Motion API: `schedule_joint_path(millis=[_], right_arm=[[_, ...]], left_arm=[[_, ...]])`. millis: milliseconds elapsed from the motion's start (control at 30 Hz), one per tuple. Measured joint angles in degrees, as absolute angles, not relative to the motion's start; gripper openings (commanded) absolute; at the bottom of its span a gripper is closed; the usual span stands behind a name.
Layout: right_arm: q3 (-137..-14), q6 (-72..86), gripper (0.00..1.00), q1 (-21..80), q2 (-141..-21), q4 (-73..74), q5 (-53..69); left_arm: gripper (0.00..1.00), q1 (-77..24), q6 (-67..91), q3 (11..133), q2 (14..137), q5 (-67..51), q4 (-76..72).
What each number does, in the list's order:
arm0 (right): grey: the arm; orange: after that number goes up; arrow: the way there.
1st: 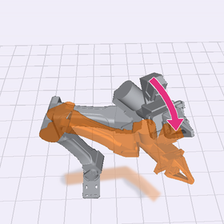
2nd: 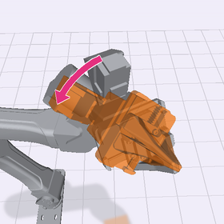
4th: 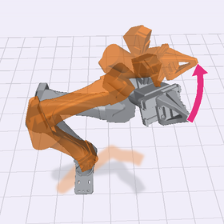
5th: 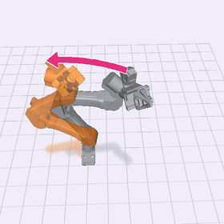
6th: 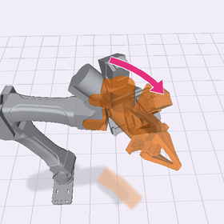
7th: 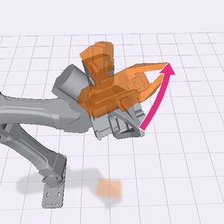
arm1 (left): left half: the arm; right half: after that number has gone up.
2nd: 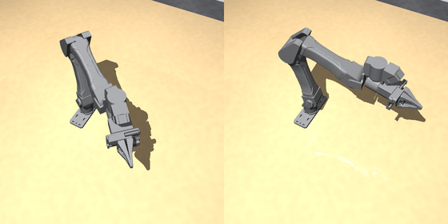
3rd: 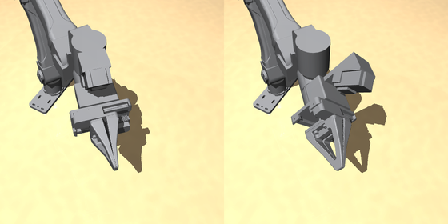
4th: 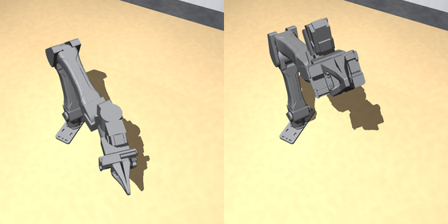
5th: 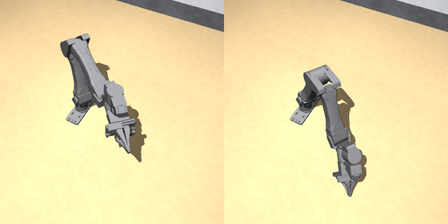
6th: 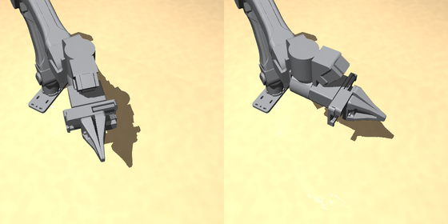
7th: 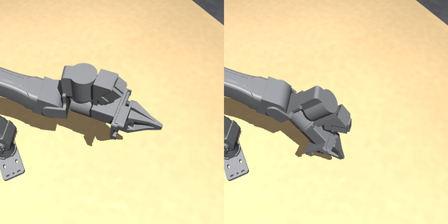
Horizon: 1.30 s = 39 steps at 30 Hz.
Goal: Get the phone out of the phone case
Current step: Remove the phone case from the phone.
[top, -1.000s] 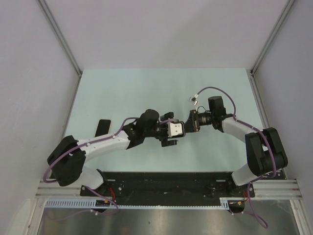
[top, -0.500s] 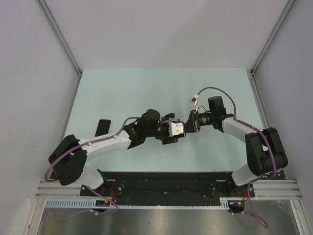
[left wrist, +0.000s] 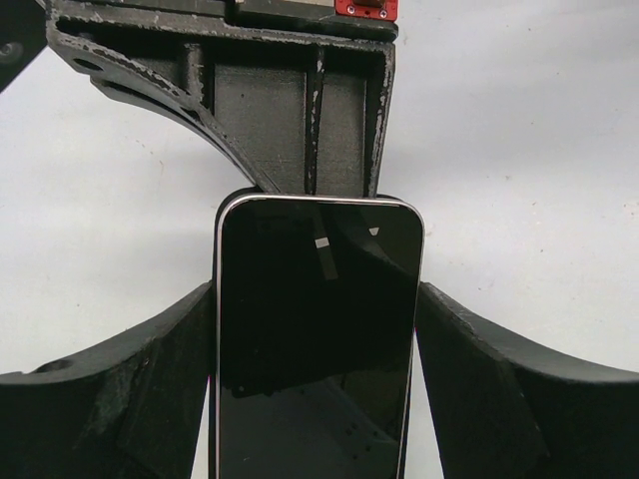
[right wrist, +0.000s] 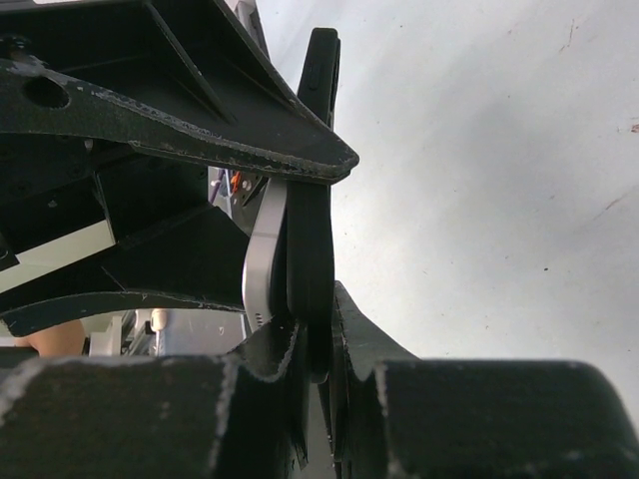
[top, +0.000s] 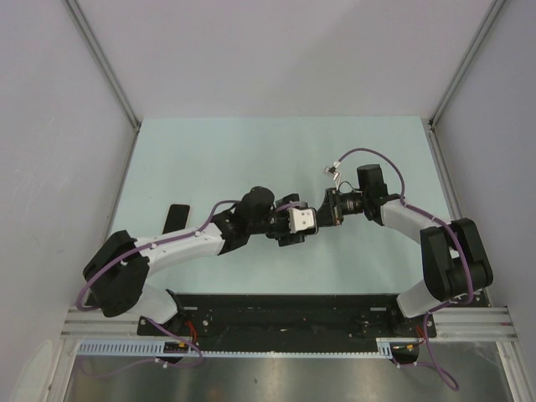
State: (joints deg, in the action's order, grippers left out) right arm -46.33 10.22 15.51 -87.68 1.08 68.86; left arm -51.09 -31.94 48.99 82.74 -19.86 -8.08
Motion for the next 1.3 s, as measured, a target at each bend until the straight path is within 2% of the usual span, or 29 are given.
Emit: schedule_joint_path(millis=[1300], right_arm=[[-47.1,18.4,0.0,13.6,-88.8,-3.7,73.4]], left_arm=[[0.72,-45.3,-24.0,48.5,80.9,-31.4,-12.4]])
